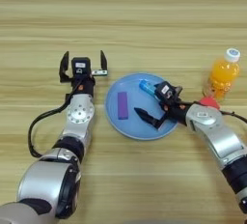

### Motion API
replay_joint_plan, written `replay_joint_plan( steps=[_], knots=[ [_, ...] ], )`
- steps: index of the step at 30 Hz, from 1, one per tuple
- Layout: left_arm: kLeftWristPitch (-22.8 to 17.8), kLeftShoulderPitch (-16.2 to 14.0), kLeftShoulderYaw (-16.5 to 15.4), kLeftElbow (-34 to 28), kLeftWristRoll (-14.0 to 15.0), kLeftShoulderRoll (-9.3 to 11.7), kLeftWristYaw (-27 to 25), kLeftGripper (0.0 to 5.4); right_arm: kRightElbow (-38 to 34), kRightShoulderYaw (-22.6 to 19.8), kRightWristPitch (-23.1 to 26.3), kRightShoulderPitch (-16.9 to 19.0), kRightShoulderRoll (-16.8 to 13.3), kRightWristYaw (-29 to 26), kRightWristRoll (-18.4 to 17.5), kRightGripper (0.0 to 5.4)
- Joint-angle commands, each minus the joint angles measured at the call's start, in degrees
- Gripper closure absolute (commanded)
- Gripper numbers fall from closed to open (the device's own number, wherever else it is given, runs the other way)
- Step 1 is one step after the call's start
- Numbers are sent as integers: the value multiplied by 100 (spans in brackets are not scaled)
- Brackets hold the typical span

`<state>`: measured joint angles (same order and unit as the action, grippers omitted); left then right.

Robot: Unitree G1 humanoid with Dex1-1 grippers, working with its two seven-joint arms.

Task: Move the objects on the table

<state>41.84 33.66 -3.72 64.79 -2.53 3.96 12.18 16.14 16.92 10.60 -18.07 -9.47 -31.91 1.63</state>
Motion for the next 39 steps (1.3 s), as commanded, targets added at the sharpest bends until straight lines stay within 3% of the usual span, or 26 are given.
replay_joint_plan(
  steps=[1,13,39],
  knots=[
    [-56,55,25,-27,-111,-16,30,0,272,22,218,81,-64,-22,63,6],
    [-60,64,32,-24,-113,-28,44,0,814,-12,71,-47,-52,69,98,6],
    [-66,75,36,-17,-119,-43,59,0,759,20,8,-14,-70,21,65,248]
  ],
)
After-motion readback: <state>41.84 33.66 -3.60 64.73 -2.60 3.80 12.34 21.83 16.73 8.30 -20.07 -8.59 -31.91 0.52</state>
